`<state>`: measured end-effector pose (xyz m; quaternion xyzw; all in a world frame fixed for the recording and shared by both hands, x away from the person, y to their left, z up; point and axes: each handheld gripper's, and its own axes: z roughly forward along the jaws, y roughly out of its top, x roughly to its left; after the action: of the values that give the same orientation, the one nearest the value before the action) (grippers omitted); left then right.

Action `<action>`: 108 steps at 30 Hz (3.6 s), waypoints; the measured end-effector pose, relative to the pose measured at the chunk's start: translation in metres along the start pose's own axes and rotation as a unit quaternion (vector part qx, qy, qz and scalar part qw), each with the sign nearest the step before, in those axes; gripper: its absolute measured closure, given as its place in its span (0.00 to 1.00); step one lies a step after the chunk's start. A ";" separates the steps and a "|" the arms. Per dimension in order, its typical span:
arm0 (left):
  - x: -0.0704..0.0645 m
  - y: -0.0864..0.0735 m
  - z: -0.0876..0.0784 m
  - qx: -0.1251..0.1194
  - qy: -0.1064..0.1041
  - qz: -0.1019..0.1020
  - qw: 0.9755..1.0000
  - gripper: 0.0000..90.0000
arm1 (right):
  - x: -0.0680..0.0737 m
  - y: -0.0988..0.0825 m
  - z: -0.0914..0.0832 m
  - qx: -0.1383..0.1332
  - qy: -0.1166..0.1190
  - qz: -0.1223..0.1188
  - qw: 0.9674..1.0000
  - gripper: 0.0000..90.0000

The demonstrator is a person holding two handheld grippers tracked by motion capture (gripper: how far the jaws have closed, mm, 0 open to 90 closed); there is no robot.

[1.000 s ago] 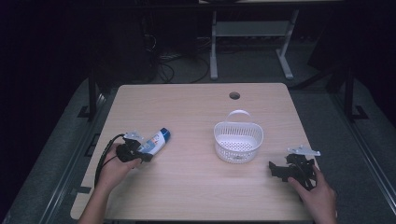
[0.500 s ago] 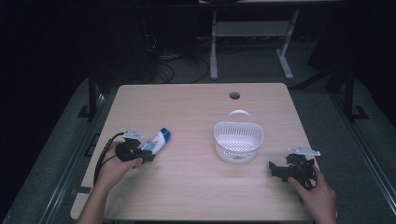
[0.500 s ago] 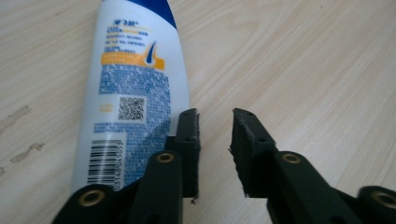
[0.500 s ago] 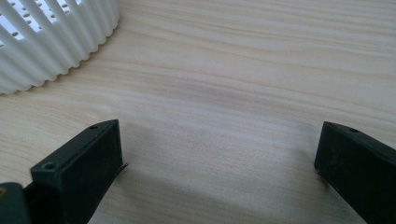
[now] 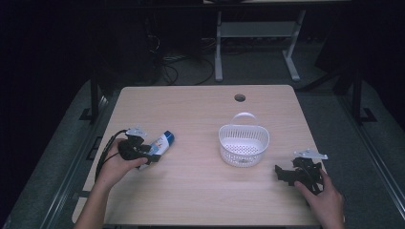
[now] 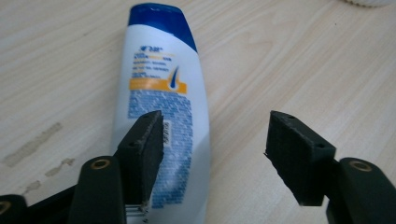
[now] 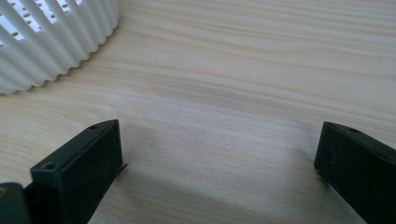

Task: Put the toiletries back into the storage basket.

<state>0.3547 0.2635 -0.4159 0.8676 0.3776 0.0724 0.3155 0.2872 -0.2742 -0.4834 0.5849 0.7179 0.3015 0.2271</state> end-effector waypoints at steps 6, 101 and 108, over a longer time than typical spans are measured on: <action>0.006 0.008 0.001 -0.002 0.011 0.000 1.000 0.34 | 0.000 0.000 0.000 0.000 0.000 0.000 1.000 0.00; 0.021 0.064 0.072 0.132 0.035 0.020 0.990 0.40 | 0.000 0.000 0.000 0.000 0.000 0.000 1.000 0.00; 0.020 0.062 0.060 0.106 0.030 0.020 0.994 0.40 | 0.000 0.000 0.000 0.000 0.000 0.000 1.000 0.01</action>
<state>0.4278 0.2161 -0.4280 0.9010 0.3747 0.0646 0.2089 0.2871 -0.2741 -0.4834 0.5849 0.7181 0.3013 0.2267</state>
